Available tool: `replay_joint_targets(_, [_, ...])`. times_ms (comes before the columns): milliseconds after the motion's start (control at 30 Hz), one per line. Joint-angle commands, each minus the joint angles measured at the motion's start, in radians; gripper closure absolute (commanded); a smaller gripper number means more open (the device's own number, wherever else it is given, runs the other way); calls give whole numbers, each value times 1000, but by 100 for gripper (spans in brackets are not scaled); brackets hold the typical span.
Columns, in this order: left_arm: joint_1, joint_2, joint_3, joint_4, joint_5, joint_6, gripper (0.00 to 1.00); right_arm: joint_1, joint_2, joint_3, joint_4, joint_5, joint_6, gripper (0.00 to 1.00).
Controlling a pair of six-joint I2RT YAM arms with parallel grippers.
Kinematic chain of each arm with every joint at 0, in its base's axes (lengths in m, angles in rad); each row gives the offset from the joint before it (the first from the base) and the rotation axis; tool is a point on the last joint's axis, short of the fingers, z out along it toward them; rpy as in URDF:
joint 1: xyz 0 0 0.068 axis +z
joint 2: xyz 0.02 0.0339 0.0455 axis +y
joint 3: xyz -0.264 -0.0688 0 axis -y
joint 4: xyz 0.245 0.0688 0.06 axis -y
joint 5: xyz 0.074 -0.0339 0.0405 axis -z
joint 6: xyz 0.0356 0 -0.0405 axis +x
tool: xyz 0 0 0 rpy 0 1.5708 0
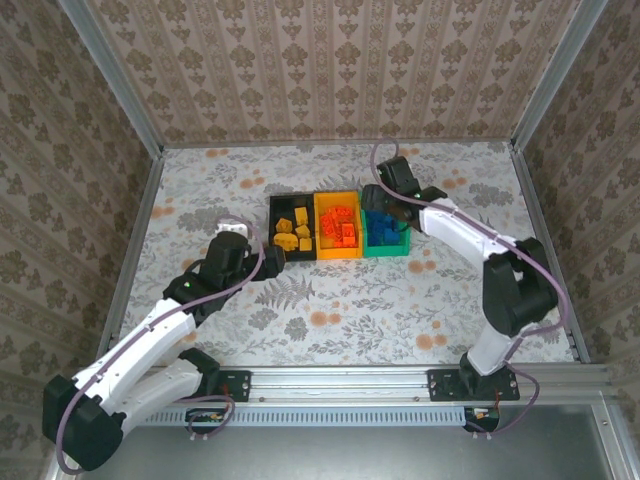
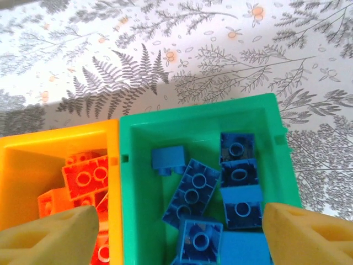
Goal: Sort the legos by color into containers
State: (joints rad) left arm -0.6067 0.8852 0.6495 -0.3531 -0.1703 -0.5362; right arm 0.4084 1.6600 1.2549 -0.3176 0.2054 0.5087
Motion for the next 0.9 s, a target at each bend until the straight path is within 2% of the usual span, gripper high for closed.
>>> replay_joint_targets(0, [7,-10,2,79,-72,49,0,3,-154,-94,95,33,11,11])
replay_joint_targets(100, [8,2,-19,213,-167,96,0,20,-235,-156,103,101,-9,2])
replay_joint_targets(233, [49,81,-23,401,-326,297,0,49,-317,-215,100,235,-24,0])
replay_joint_targets(300, [117,165,-1,463,-391,387,0,49,-344,-249,117,261,-16,0])
replay_joint_targets(400, [253,310,50,464,-430,403,0,49,-380,-291,136,301,1,0])
replay_joint_targets(500, [329,431,71,475,-418,420,0,50,-411,-322,137,357,14,0])
replay_joint_targets(667, [373,530,18,628,-460,539,0,49,-453,-374,150,430,4,0])
replay_joint_targets(867, [448,532,-154,961,-321,584,0,36,-490,-448,242,417,-9,0])
